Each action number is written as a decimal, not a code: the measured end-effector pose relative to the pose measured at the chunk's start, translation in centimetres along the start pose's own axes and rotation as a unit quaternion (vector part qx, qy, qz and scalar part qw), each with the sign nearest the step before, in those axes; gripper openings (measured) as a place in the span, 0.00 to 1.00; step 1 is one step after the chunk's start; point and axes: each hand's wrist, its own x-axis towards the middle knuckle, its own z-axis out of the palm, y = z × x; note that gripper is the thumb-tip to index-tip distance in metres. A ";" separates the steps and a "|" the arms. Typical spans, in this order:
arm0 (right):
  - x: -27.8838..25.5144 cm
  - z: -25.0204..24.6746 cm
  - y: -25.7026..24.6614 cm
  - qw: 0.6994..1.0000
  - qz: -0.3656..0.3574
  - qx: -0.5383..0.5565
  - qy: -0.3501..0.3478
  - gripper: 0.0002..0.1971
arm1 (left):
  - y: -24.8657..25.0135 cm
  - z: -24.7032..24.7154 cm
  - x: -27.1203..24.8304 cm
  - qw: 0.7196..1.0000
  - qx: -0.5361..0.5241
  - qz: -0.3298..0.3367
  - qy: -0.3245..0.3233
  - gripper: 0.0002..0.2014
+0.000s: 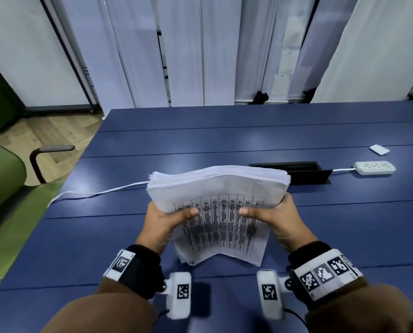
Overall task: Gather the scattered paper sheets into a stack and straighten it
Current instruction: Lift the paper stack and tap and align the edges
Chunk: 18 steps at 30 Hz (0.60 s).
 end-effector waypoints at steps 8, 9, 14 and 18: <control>-0.1 -0.3 -0.4 1.000 -0.025 -0.005 0.014 0.23 | -0.5 0.4 0.2 1.000 0.003 -0.007 -0.005 0.35; -0.1 -0.5 -0.7 0.999 -0.033 0.006 0.015 0.24 | -0.2 0.1 0.4 1.000 -0.010 0.006 0.007 0.35; -0.8 -0.5 0.3 0.999 -0.001 0.007 0.051 0.31 | -0.5 0.8 0.1 0.999 0.024 -0.036 0.018 0.44; -0.3 1.6 -1.6 0.997 -0.021 0.011 0.069 0.17 | 1.0 2.8 0.5 0.995 0.046 0.032 0.078 0.33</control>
